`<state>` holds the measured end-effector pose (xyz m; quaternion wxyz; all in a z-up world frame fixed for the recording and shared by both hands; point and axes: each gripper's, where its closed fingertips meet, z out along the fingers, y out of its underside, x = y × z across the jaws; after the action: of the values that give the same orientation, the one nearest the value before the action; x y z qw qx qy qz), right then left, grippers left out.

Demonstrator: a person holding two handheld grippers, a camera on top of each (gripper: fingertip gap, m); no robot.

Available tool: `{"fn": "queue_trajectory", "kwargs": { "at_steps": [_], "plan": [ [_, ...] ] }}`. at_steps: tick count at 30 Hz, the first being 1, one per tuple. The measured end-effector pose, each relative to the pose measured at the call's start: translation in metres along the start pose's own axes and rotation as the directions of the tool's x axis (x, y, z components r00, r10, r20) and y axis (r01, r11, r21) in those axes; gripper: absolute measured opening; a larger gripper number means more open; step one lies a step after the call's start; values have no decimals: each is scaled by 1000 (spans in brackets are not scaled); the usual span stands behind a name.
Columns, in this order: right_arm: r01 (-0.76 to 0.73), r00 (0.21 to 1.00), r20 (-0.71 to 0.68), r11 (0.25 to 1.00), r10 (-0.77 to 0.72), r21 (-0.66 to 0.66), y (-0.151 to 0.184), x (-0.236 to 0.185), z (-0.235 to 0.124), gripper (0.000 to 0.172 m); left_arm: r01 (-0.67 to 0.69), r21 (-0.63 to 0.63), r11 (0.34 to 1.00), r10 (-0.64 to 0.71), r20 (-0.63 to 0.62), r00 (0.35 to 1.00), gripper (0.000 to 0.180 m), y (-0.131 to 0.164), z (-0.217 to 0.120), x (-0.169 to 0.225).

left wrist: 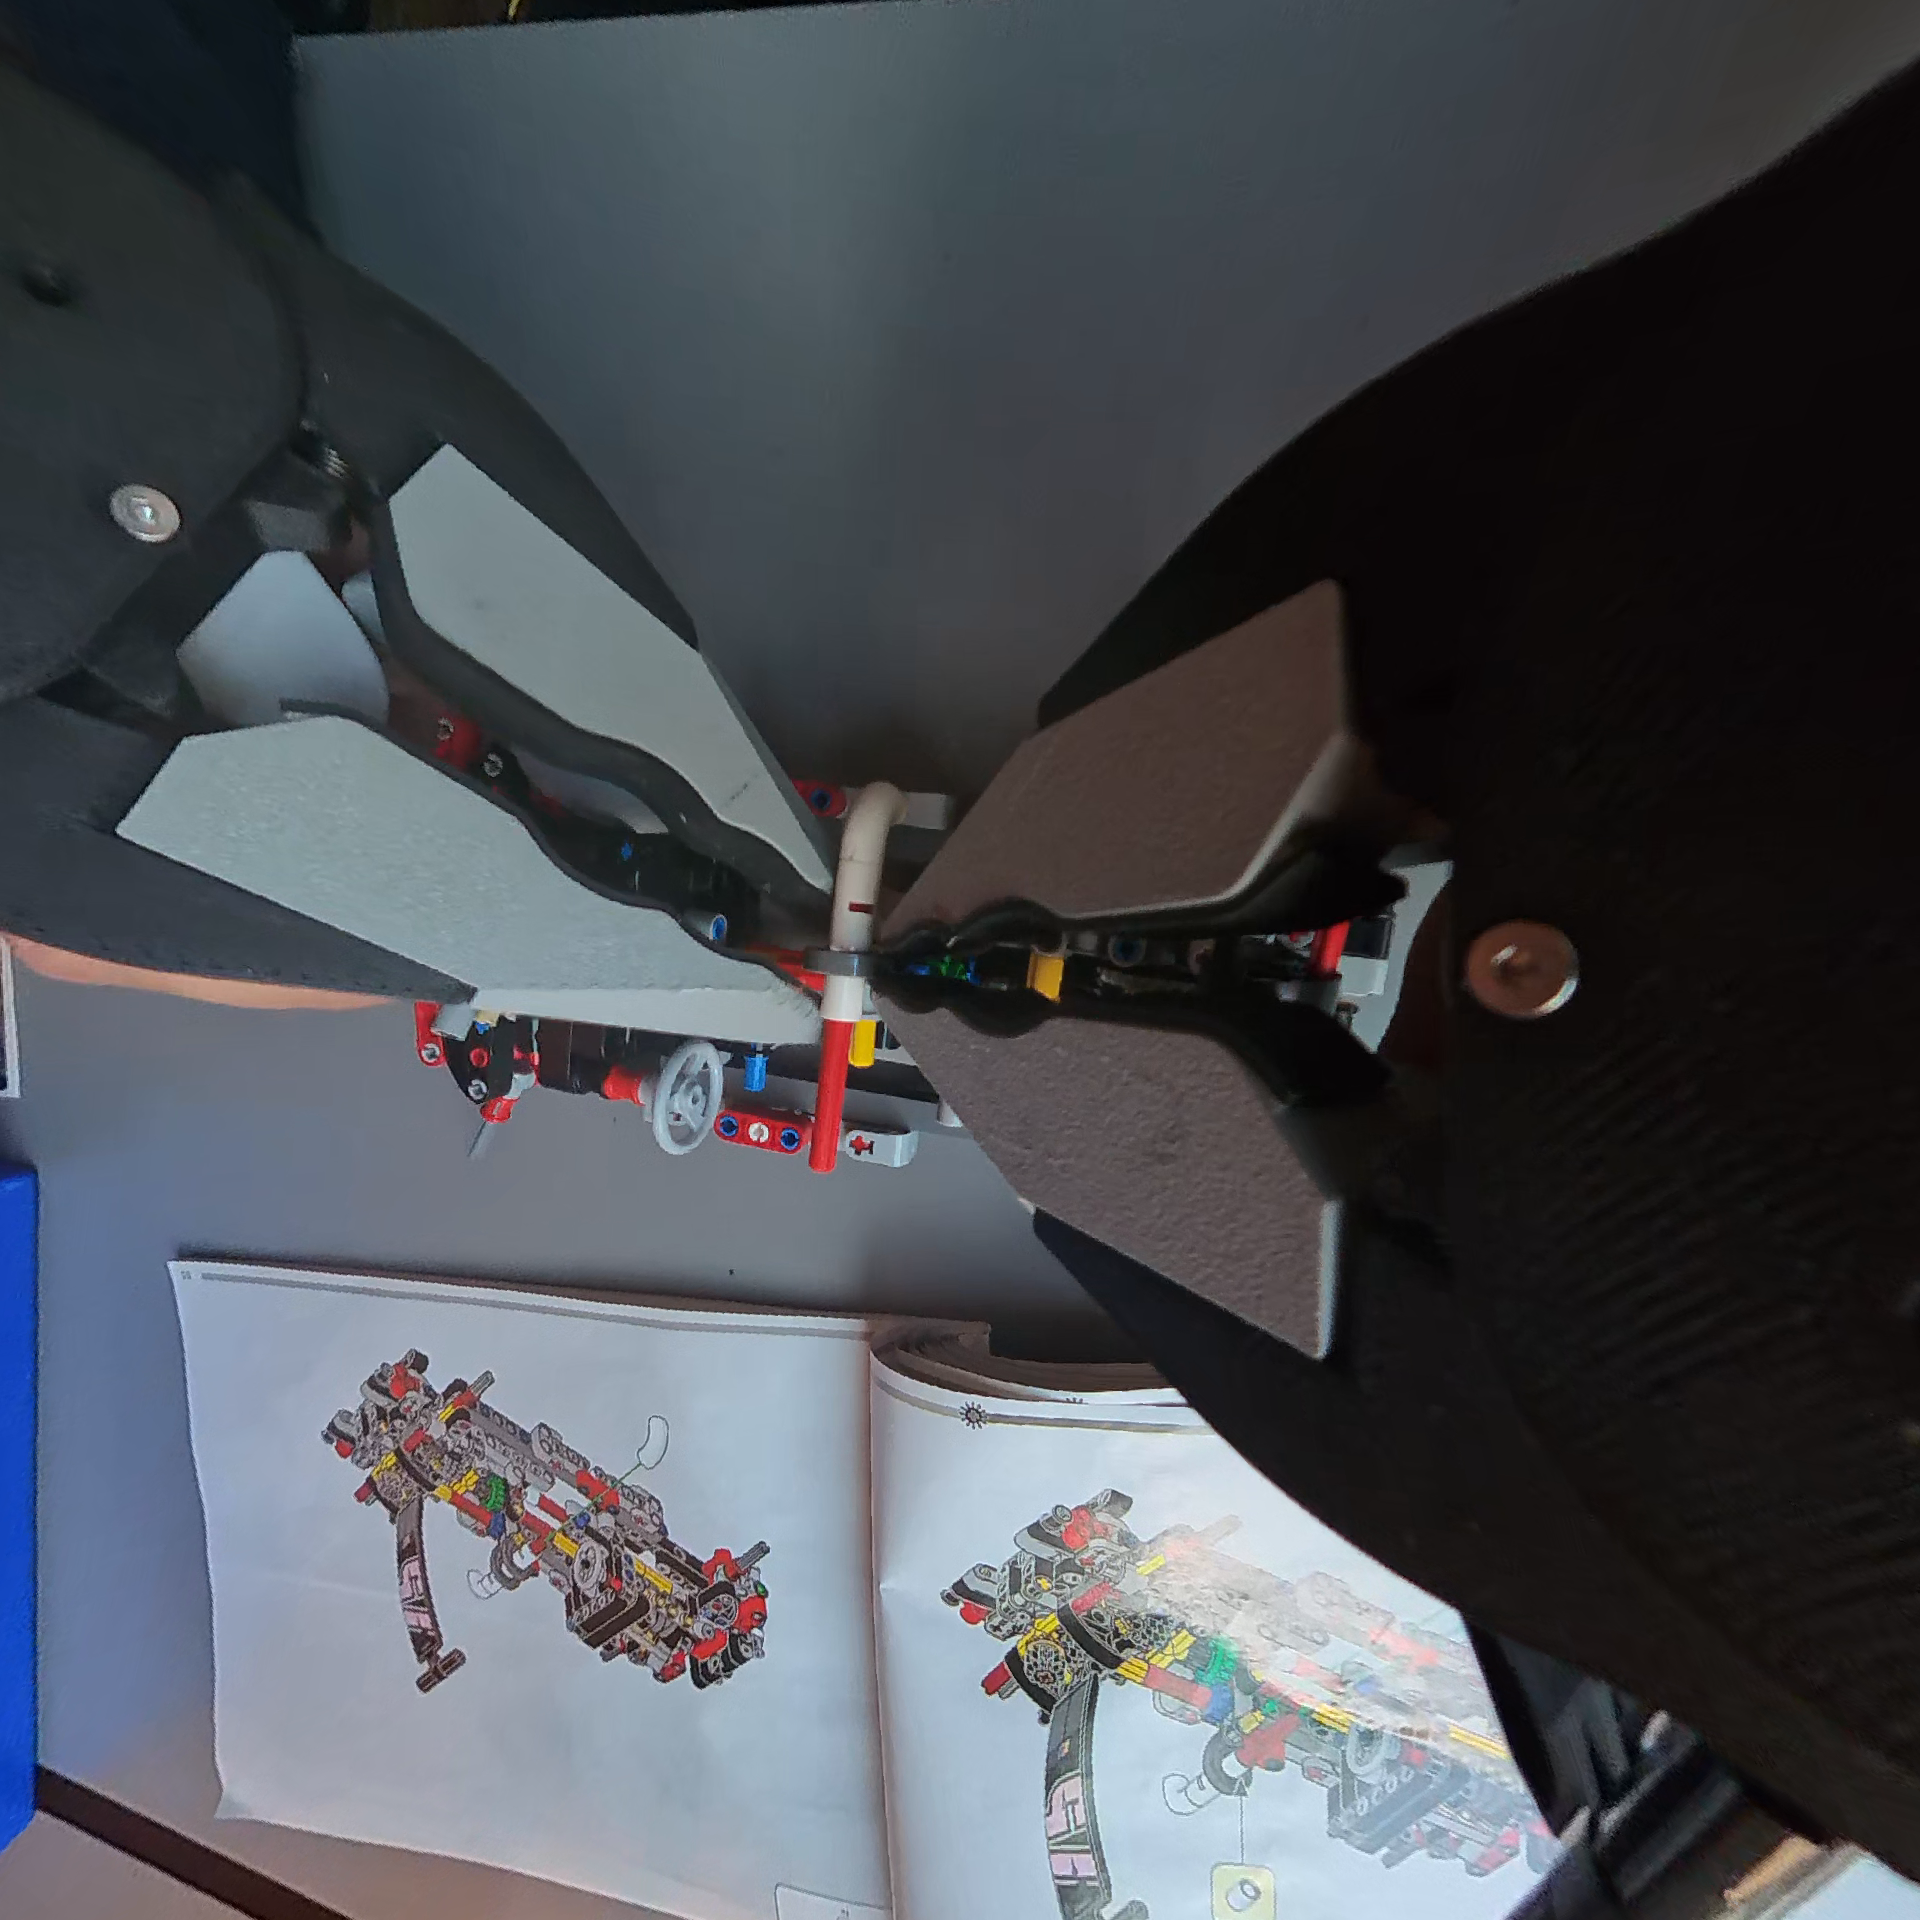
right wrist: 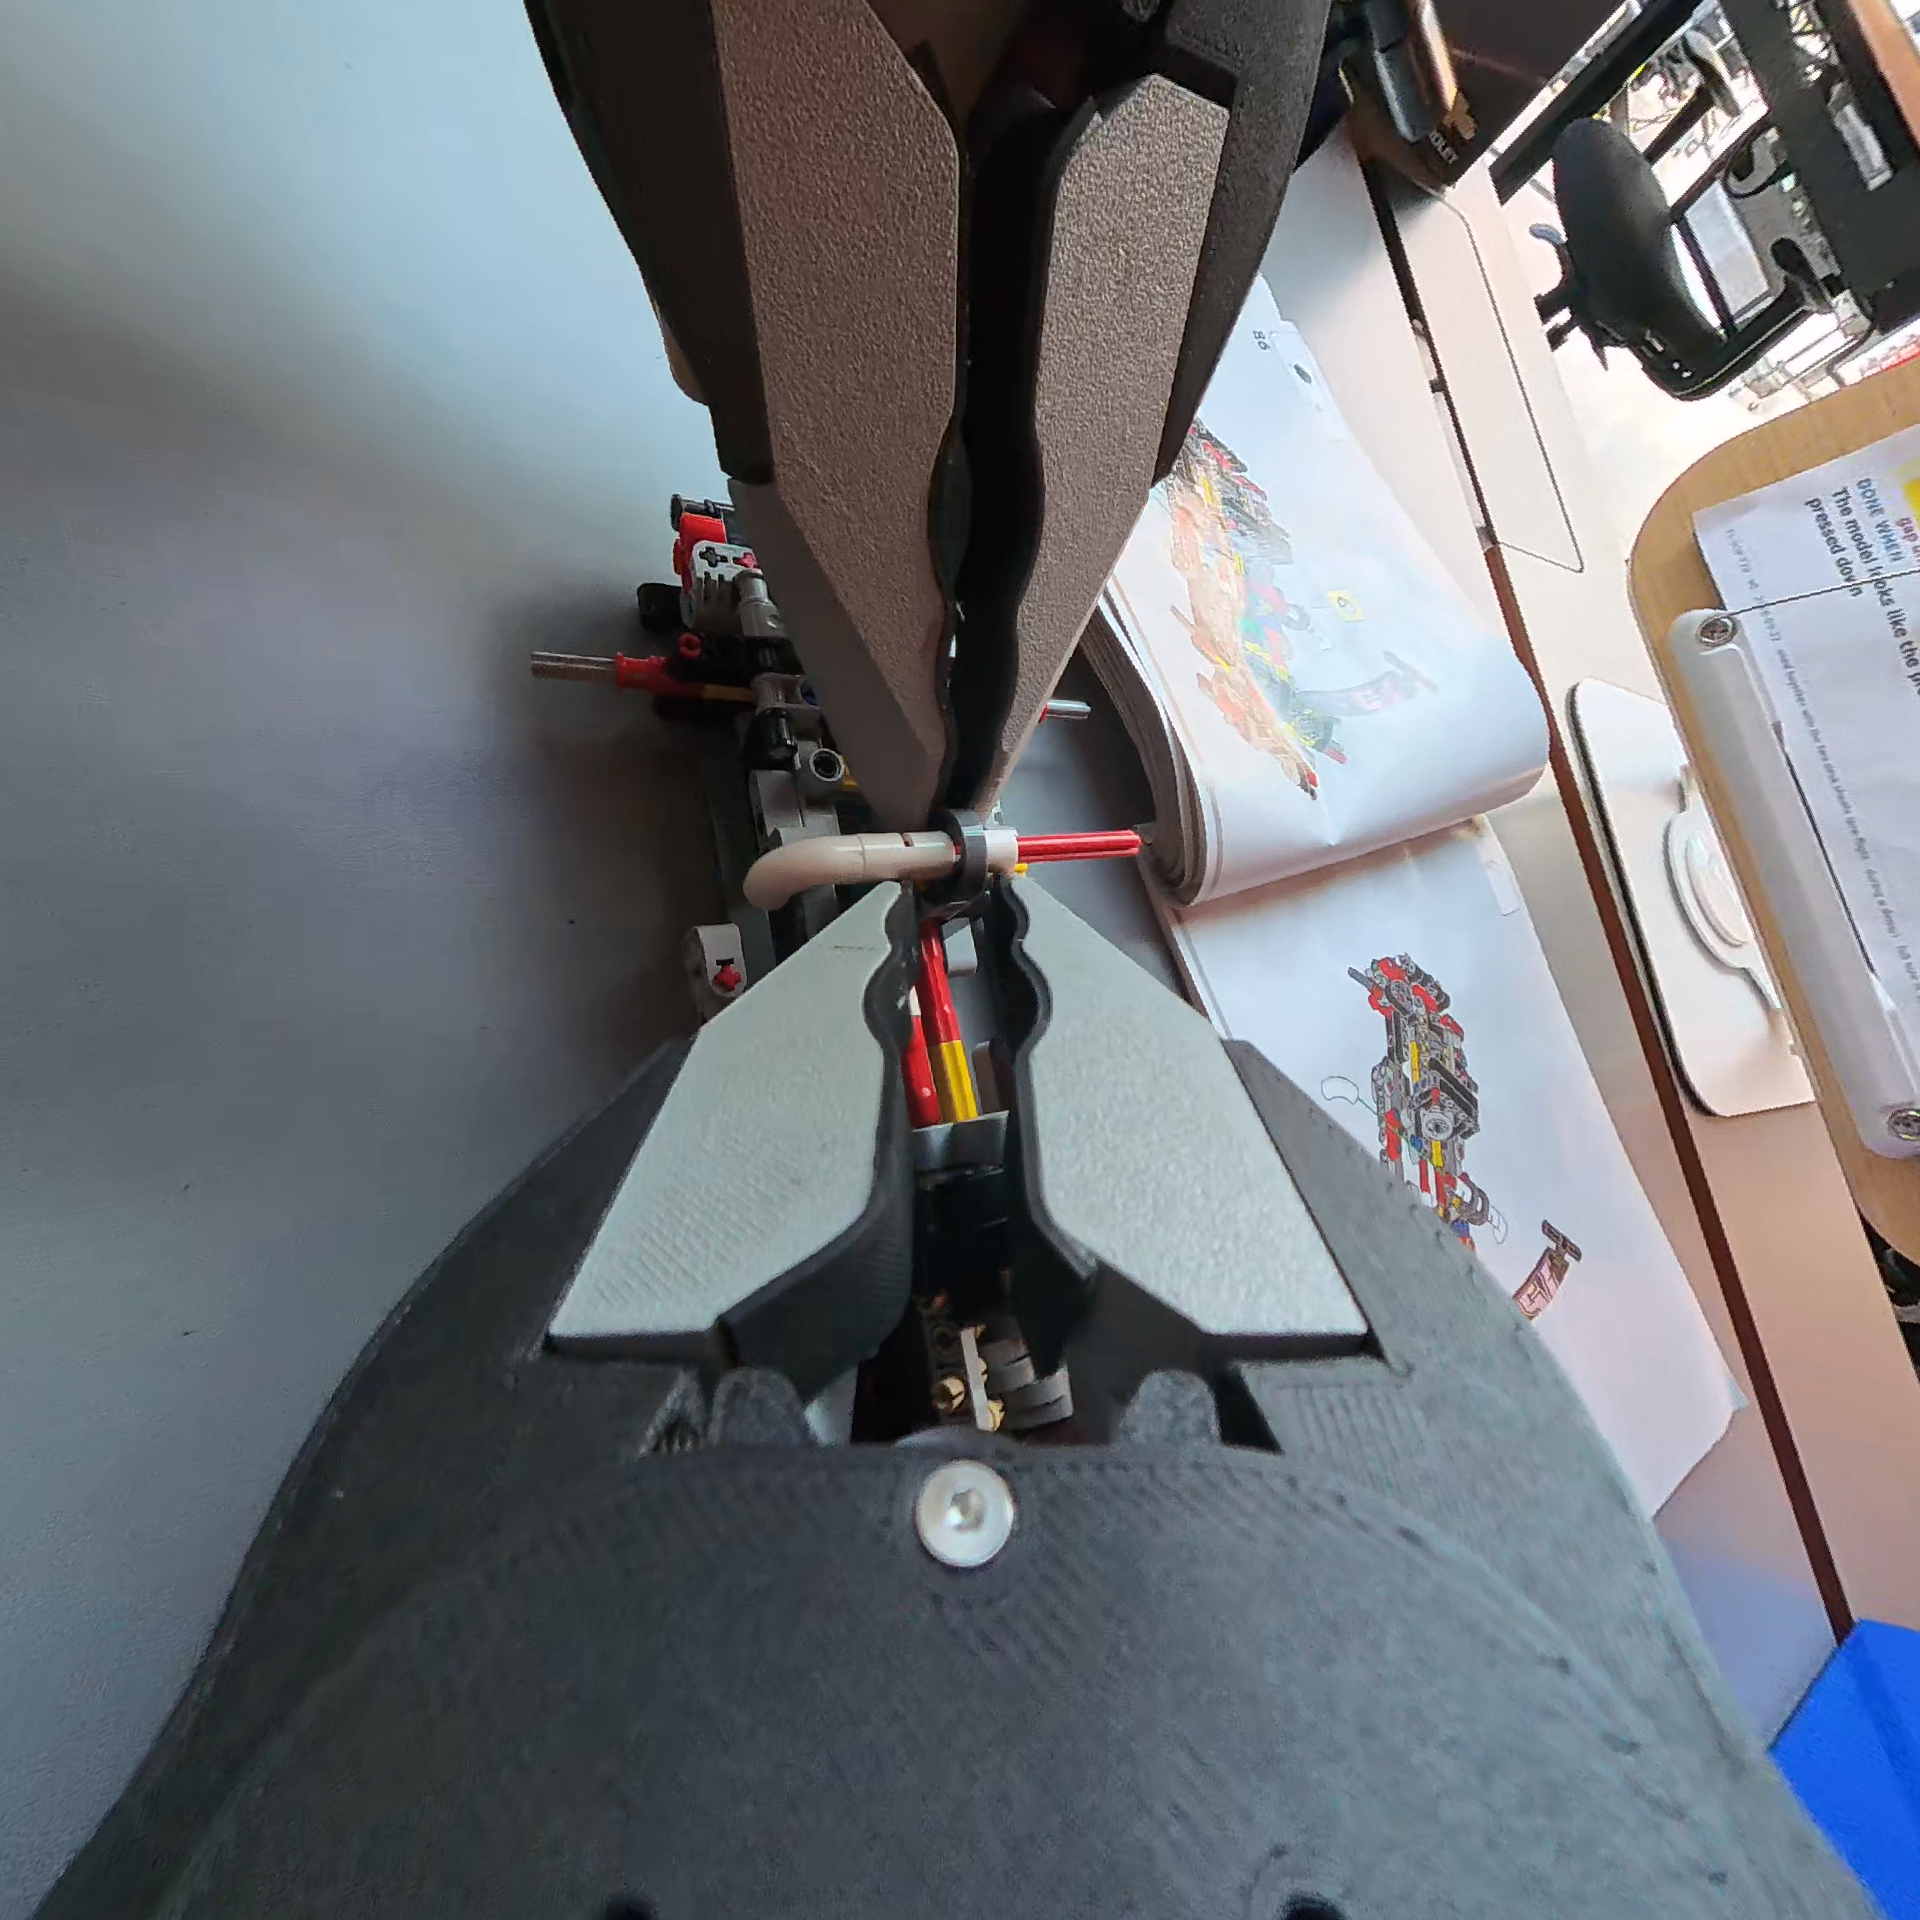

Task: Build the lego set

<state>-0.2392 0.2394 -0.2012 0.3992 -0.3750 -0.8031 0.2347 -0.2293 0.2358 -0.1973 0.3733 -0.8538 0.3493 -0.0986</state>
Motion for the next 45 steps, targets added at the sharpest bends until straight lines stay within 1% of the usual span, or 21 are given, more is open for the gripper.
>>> {"fn": "queue_trajectory", "kwargs": {
  "at_steps": [19, 25, 28, 29, 31, 32, 34, 35, 37, 39, 41, 42, 44, 45],
  "plan": [
    [12, 1000, 2, 999, -12, -37, 2, 3, 2, 7, 12, -8, 1000, -12, 7, 1000, 0, 0, 1, -3],
    [-15, 1000, 22, 999, 16, -49, 2, 3, 2, 8, 13, -7, 1000, -13, 10, 1000, 0, 0, 1, -4],
    [-8, 1000, 15, 1000, 9, -21, 0, 4, 4, 8, 21, -7, 1000, -21, -10, 1000, 0, 2, -2, -7],
    [-8, 999, 36, 1000, 8, -4, -1, 3, 4, 8, 28, -2, 1000, -28, -21, 999, 0, 2, -2, -7],
    [-9, 994, 113, 999, 5, 39, 0, -1, -2, 15, 14, 3, 1000, -14, -22, 1000, 0, 1, -1, -6],
    [-37, 990, 138, 998, 30, 46, 3, 0, -7, 6, 22, 9, 1000, -22, -16, 1000, 0, 1, -2, -7],
    [-95, 989, 123, 992, 83, 88, 6, 9, -14, 9, 47, 21, 999, -46, -17, 999, 0, 0, -2, -9],
    [-99, 991, 102, 990, 89, 99, 8, 14, -16, 6, 38, 16, 999, -38, -20, 999, 0, 0, -2, -9],
    [-84, 994, 83, 992, 77, 90, 9, 18, -17, 5, 29, 7, 1000, -29, -19, 999, 0, 1, -2, -8],
    [-85, 994, 78, 990, 76, 112, 5, 18, -17, 5, 37, 11, 999, -37, -16, 999, 0, 1, -2, -8],
    [-75, 994, 84, 991, 67, 107, 2, 13, -15, 7, 39, 9, 999, -39, -12, 999, 0, 1, -2, -8],
    [-61, 996, 71, 992, 54, 107, 0, 13, -15, 4, 39, 10, 999, -39, -12, 999, 0, 1, -2, -8],
    [-46, 998, 43, 991, 40, 128, -8, 13, -14, 14, 45, 9, 999, -45, -12, 999, 0, 1, -2, -9],
    [-39, 999, 34, 992, 36, 119, -9, 13, -12, 9, 43, 7, 999, -43, -11, 999, 0, 1, -2, -9]
  ]
}}
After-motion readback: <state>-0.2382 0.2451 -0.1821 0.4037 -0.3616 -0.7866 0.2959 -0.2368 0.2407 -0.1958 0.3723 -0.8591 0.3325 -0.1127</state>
